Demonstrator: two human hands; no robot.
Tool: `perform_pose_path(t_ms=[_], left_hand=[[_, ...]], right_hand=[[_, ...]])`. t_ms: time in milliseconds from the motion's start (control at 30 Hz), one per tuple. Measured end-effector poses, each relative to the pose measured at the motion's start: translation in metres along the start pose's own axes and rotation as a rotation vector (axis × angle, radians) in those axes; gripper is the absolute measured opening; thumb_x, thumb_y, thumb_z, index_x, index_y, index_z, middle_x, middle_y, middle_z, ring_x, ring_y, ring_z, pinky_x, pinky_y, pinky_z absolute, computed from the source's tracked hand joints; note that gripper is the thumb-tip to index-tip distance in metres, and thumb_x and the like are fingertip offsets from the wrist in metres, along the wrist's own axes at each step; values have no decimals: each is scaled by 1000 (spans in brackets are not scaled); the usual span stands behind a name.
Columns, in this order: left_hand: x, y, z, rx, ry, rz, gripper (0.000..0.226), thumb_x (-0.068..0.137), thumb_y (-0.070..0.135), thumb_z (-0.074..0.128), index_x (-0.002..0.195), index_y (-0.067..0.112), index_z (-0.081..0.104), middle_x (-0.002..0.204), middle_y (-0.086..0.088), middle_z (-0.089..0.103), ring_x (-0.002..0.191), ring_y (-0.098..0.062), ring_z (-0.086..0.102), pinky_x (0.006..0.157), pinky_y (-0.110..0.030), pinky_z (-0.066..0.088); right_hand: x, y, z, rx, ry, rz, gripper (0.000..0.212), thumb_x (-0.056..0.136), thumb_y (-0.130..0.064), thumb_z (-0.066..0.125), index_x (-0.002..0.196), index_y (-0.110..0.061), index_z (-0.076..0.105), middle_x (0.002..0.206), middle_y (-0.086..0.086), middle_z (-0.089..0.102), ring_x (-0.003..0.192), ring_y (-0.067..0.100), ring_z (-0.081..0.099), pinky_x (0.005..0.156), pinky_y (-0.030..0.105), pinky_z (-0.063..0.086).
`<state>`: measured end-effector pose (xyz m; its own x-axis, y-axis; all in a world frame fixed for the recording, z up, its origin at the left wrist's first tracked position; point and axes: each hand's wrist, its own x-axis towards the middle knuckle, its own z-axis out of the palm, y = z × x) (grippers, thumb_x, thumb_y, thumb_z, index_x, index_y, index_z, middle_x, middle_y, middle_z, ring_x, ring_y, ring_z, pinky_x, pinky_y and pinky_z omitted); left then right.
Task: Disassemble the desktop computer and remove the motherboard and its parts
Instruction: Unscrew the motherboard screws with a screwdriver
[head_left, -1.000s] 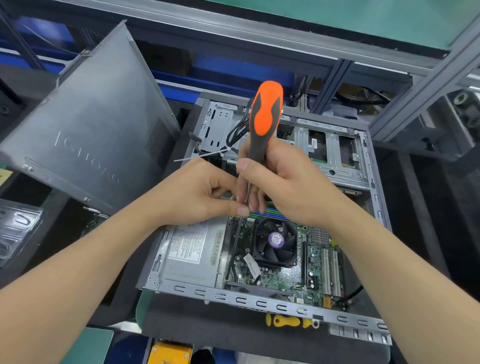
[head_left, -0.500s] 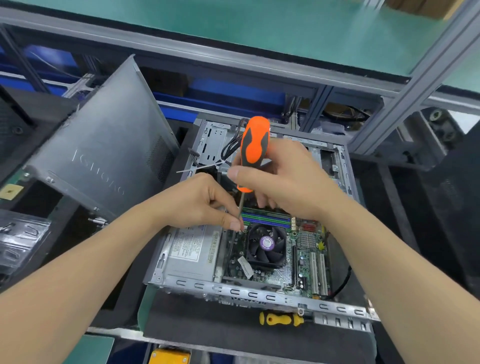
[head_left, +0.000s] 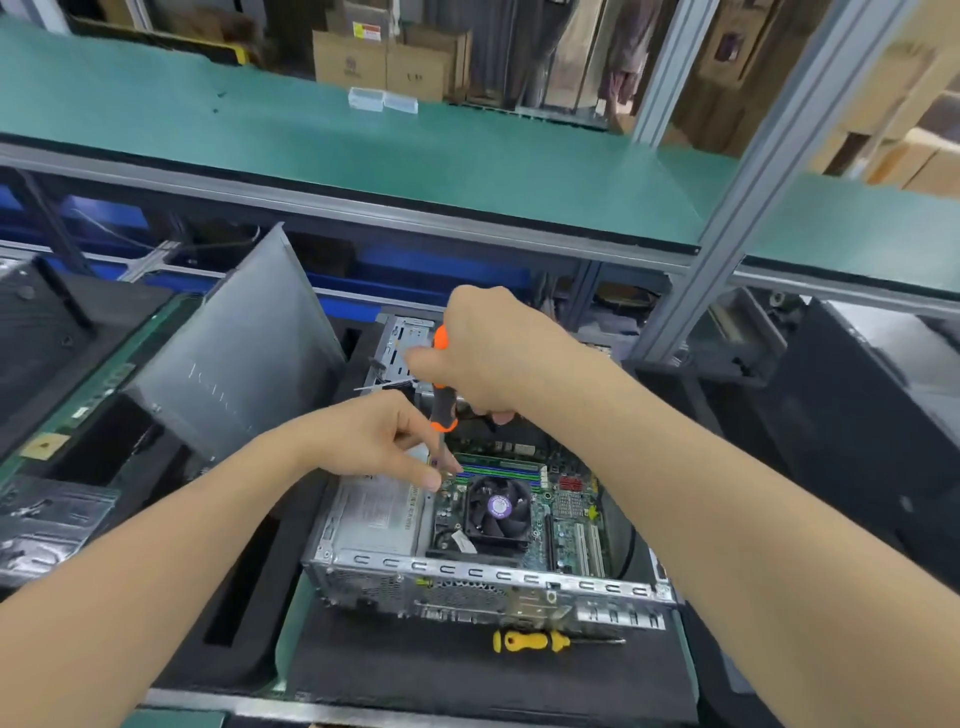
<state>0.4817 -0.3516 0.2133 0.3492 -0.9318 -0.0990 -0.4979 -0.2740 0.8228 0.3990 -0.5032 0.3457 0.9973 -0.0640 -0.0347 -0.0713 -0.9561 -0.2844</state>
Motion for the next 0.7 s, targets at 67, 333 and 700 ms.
perform_pose_path(t_ms=[67,333,700], left_hand=[[-1,5,-2,-91,48,42,16,89,23,82,82,11,73,58,-10,16,63,2,62,79,-9,50],[5,20,-1,-397,112,112,20,87,27,78,86,8,73,76,-11,70,99,-33,69,95,-30,49],[16,34,9,-271,20,23,18,94,21,74,91,36,82,105,11,78,103,-3,69,89,-12,50]], right_hand=[[-2,1,-3,-44,-33,-15,36,90,-36,66,75,-17,40,63,2,55,40,18,55,39,22,36],[-6,9,-28,-169,-290,-220,35,93,-47,64,83,-14,62,64,-2,72,48,11,62,58,28,51],[-21,7,-41,-366,-290,-488,18,95,-23,63,110,-23,73,66,-23,42,55,-7,38,53,13,30]])
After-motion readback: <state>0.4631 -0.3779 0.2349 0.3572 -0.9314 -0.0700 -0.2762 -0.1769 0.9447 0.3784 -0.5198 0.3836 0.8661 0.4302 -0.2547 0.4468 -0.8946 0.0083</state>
